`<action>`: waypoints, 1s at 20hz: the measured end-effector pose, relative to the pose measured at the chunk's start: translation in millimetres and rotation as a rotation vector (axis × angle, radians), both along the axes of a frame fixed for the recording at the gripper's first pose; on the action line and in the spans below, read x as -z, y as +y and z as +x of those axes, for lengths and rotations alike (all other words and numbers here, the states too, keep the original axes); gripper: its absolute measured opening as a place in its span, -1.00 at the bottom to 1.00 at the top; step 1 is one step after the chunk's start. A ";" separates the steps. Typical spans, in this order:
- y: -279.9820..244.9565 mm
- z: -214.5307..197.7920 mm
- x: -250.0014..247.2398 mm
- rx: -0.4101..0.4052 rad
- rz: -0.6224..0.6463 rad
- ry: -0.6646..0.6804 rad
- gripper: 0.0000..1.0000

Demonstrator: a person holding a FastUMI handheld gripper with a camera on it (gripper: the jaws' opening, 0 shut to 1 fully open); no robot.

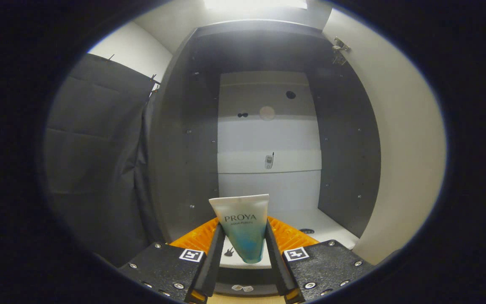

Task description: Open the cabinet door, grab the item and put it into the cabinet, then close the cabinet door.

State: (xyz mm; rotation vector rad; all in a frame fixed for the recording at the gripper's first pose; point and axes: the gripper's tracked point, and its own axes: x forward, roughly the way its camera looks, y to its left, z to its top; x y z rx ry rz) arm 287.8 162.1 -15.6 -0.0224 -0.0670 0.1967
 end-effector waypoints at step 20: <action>-22.4 114.4 58.2 0.078 -0.012 0.124 0.26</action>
